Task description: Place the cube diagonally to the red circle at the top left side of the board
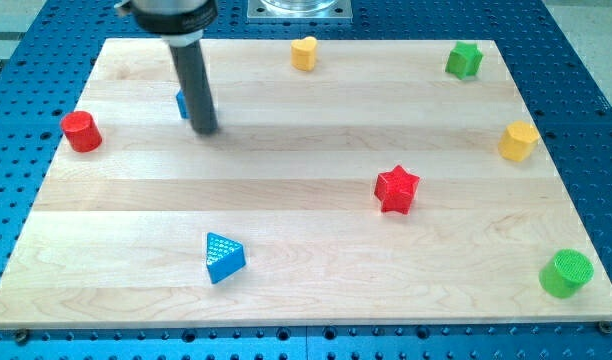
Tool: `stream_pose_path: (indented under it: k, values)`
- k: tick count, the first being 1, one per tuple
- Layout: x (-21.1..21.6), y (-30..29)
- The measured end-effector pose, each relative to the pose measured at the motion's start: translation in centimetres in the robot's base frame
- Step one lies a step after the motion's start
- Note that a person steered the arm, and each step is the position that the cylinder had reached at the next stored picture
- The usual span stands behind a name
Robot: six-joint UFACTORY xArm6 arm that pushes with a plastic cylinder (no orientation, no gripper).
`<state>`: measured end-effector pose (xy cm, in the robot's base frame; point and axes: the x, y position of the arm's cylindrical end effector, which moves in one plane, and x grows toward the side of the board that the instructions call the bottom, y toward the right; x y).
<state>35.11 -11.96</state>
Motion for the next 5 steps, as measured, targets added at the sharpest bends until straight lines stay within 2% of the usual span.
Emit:
stream_pose_path:
  k: [2,4,5]
  values:
    - [-6.0,0.1]
    - [-6.3,-0.2]
    - [-4.9,-1.2]
